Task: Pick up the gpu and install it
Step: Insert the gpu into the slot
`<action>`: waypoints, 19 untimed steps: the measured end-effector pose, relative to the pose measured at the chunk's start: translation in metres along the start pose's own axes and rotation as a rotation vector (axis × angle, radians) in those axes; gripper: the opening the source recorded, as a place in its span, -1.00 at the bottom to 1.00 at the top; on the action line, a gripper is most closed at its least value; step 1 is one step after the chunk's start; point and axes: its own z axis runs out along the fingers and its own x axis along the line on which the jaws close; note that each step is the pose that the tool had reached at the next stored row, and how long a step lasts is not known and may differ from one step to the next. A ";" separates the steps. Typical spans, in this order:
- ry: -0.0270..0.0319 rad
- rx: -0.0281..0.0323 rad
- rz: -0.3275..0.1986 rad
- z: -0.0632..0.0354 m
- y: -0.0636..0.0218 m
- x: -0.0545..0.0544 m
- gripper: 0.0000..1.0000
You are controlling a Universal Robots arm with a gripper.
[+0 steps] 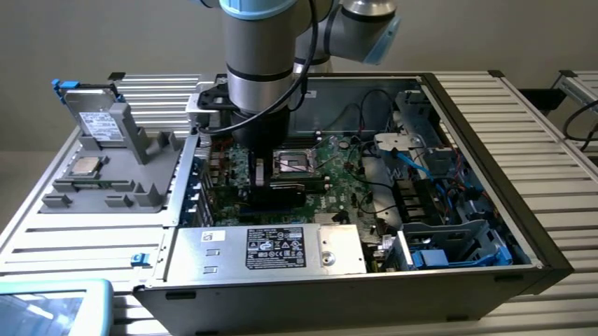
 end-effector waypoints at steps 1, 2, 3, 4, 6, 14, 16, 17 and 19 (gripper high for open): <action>-0.0001 0.0000 0.000 0.0000 0.0000 0.000 -0.46; -0.0001 0.0000 0.000 0.0000 0.0000 0.000 -0.46; 0.0000 0.0000 0.000 0.0000 0.0000 0.000 -0.46; -0.0001 0.0000 0.000 0.0000 0.0000 0.000 -0.46; -0.0005 -0.0031 0.001 -0.0001 0.0009 0.000 -0.44; -0.0011 -0.0035 0.000 -0.0114 0.0010 0.000 -0.06; -0.0011 -0.0037 0.000 -0.0203 0.0015 0.001 -0.06; -0.0013 -0.0036 0.000 -0.0248 0.0017 0.001 -0.06; -0.0013 -0.0037 0.000 -0.0340 0.0023 0.001 -0.11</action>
